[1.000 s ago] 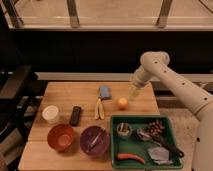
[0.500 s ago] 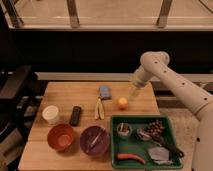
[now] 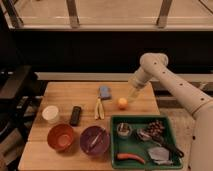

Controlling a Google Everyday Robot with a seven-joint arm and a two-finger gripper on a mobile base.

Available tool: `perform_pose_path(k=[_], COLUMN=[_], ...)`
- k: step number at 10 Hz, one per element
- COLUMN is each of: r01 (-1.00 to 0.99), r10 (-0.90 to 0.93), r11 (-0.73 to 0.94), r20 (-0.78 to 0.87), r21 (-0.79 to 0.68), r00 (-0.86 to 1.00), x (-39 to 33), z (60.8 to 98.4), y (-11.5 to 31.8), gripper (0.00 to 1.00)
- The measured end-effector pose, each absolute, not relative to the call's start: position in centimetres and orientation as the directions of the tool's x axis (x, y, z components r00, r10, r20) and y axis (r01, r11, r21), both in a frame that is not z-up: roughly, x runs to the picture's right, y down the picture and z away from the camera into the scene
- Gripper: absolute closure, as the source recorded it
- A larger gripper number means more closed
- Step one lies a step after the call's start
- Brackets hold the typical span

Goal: Place apple in red bowl

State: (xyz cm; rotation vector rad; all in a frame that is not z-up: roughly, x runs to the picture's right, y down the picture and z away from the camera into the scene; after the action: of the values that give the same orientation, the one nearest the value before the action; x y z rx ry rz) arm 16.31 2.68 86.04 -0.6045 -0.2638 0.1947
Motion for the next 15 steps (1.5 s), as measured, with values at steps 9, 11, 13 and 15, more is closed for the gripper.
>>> perform_pose_path(k=[9, 11, 13, 15], r01=[-0.029, -0.014, -0.014, -0.002], r10=[0.267, 0.256, 0.250, 0.227], r11=[0.721, 0.722, 0.733, 0.755], r20=[0.239, 0.249, 0.250, 0.259], r21=[-0.693, -0.692, -0.680, -0.656], r00=[0.934, 0.934, 0.935, 0.939], x=[12.6, 11.8, 11.5, 10.8], z=[92.6, 92.3, 91.5, 90.0], y=[9.0, 9.3, 8.9, 8.0], gripper=[0.30, 0.51, 0.70, 0.92])
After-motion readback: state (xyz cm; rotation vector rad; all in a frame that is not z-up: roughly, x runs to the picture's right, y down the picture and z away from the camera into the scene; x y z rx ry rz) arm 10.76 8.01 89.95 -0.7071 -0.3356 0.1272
